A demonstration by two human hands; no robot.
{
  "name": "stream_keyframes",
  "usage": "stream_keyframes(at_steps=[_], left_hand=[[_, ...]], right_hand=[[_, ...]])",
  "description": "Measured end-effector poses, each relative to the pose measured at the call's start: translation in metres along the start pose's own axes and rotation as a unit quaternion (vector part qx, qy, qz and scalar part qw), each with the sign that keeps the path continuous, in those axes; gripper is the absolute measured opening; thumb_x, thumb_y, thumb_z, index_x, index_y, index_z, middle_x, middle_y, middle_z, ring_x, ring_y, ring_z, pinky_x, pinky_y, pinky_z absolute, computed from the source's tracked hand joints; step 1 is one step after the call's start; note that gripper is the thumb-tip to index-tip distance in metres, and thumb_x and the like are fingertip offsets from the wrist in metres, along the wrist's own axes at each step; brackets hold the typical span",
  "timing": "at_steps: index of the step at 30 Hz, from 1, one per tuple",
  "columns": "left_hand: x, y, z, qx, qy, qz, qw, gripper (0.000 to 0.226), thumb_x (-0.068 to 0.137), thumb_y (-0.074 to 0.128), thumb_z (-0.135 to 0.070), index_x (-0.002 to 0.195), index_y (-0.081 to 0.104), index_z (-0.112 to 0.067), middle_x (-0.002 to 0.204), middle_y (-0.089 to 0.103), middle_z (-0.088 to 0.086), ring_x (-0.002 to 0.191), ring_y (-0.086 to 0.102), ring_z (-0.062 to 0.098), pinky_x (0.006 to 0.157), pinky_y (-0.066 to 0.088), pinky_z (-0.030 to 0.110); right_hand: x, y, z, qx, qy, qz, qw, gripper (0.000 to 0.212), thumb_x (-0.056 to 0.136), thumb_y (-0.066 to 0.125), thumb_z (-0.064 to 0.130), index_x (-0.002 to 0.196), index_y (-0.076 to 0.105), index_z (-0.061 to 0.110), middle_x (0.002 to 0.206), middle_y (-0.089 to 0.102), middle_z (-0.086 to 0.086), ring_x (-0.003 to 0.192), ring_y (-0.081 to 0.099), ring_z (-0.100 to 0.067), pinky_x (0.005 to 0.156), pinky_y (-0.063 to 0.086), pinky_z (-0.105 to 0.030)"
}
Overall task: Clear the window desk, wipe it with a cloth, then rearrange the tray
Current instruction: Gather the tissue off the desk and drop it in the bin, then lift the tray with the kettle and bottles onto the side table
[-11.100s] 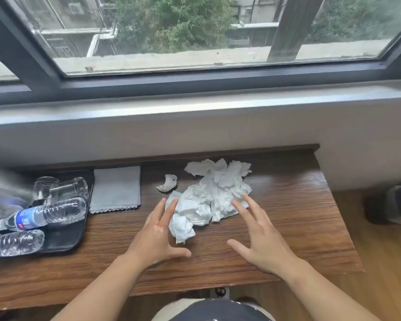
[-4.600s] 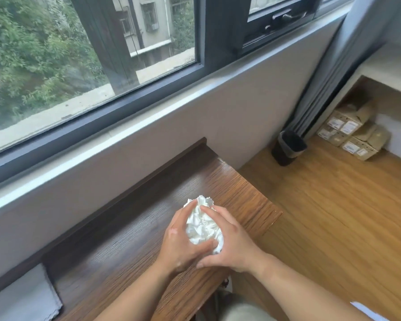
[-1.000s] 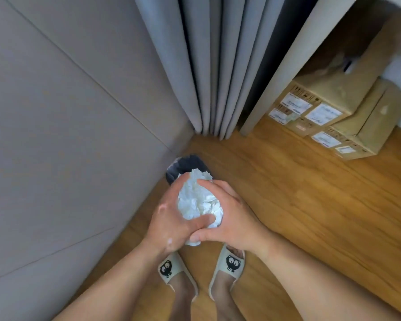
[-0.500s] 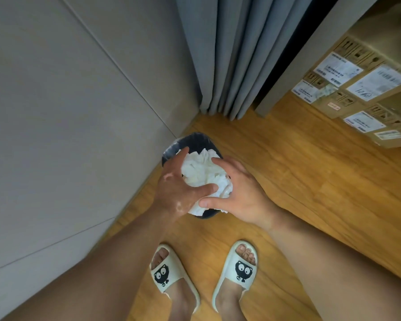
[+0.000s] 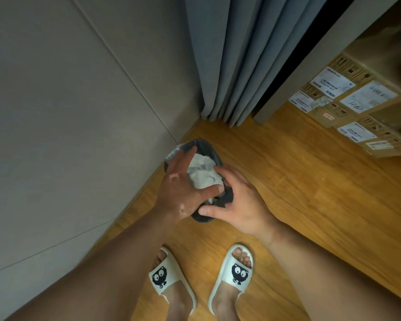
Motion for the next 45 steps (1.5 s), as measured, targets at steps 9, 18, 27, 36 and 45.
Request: stream_keyframes(at_steps=[9,18,27,36,45], left_hand=[[-0.105,-0.053,-0.039,-0.005,-0.072,0.016,0.997,0.103,0.064,0.084,-0.066,0.153,0.037,-0.039,0.148,0.055,-0.007,0.123,0.062,0.017,0.103,0.054,0.040],[-0.291,-0.152,-0.115,0.005,-0.075,-0.020,0.997,0.085,0.080,0.079,-0.056,0.152,0.042,-0.030,0.147,0.056,0.000,0.107,0.062,0.008,0.089,0.043,0.019],[-0.486,-0.207,-0.090,-0.005,-0.121,-0.084,0.989,0.090,0.077,0.067,-0.075,0.151,0.044,-0.029,0.143,0.061,-0.001,0.125,0.061,0.013,0.108,0.048,0.032],[-0.697,-0.212,0.012,-0.066,-0.195,-0.181,0.962,0.077,0.084,0.062,-0.073,0.148,0.046,-0.032,0.141,0.061,-0.004,0.127,0.059,0.015,0.106,0.050,0.038],[-0.936,-0.178,0.146,-0.186,-0.268,-0.274,0.905,0.066,0.088,0.060,-0.070,0.143,0.052,-0.036,0.125,0.064,-0.010,0.101,0.061,0.006,0.091,0.048,0.024]], right_hand=[[-0.093,-0.035,0.080,0.011,0.027,0.006,1.000,0.106,0.060,0.083,0.070,0.151,0.041,0.035,0.154,0.034,0.021,0.133,0.047,-0.003,0.090,0.060,-0.036],[-0.215,-0.081,0.226,-0.078,-0.041,0.089,0.992,0.090,0.071,0.084,0.057,0.149,0.043,0.036,0.145,0.042,0.020,0.119,0.053,0.002,0.070,0.056,-0.017],[-0.308,-0.043,0.341,-0.227,-0.170,0.201,0.938,0.086,0.076,0.056,0.081,0.148,0.044,0.035,0.141,0.048,0.019,0.115,0.055,0.005,0.096,0.051,-0.028],[-0.441,0.118,0.417,-0.351,-0.307,0.325,0.822,0.080,0.084,0.038,0.085,0.145,0.048,0.034,0.141,0.054,0.014,0.124,0.054,-0.007,0.104,0.046,-0.031],[-0.615,0.314,0.447,-0.367,-0.378,0.432,0.731,0.087,0.079,0.030,0.092,0.143,0.049,0.037,0.134,0.058,0.019,0.119,0.054,0.003,0.102,0.045,-0.023]])
Point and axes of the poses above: each hand's wrist, its own x-axis towards the middle knuckle, its own y-axis out of the palm, z = x × y, the point moved 4 cm from there along x, towards the middle knuckle
